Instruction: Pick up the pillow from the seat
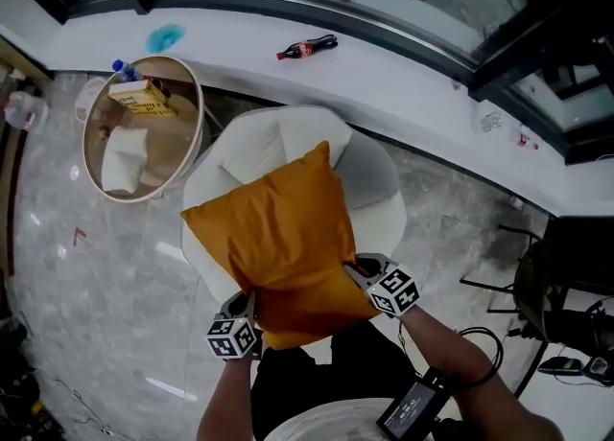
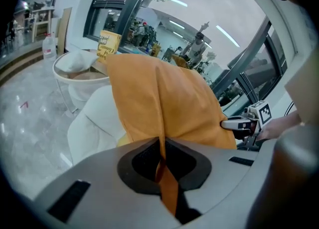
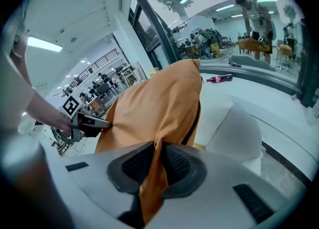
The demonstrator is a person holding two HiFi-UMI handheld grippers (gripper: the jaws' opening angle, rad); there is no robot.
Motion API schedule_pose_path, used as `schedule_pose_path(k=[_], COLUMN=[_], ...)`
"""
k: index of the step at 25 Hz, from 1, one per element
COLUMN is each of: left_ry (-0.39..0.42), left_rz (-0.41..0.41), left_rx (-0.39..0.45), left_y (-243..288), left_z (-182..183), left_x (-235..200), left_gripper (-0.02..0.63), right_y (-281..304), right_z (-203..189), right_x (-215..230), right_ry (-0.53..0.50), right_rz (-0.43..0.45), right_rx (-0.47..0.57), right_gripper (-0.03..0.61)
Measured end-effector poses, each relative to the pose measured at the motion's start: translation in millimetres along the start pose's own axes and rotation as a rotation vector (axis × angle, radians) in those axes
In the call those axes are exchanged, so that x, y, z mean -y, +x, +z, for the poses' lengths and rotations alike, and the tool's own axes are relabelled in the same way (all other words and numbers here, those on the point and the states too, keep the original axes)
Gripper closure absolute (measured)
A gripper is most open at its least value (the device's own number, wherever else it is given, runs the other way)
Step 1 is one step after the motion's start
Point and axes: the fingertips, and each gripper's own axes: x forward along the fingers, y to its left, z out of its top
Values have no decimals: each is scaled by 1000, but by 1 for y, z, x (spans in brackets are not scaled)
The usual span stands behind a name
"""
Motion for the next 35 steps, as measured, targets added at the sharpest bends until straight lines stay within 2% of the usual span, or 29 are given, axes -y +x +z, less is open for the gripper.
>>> schedule_pose_path(k=[7, 12, 22, 35], left_ry=[26, 37, 83, 166], left_rz=[19, 23, -27, -67], left_rx=[73, 92, 159, 286], left_y=[-38, -68, -120, -189], left_z=[39, 56, 88, 142], left_x=[-1, 0, 1, 3], left_gripper=[588, 588, 588, 591], right_y=[-14, -26, -51, -75], right_z=[42, 67, 101, 148], right_x=[-26, -47, -90, -137], right_ry=[-31, -40, -54, -61], right_rz=[-10, -21, -60, -107], right_rx=[48, 96, 181, 314], right_gripper=[517, 522, 526, 531])
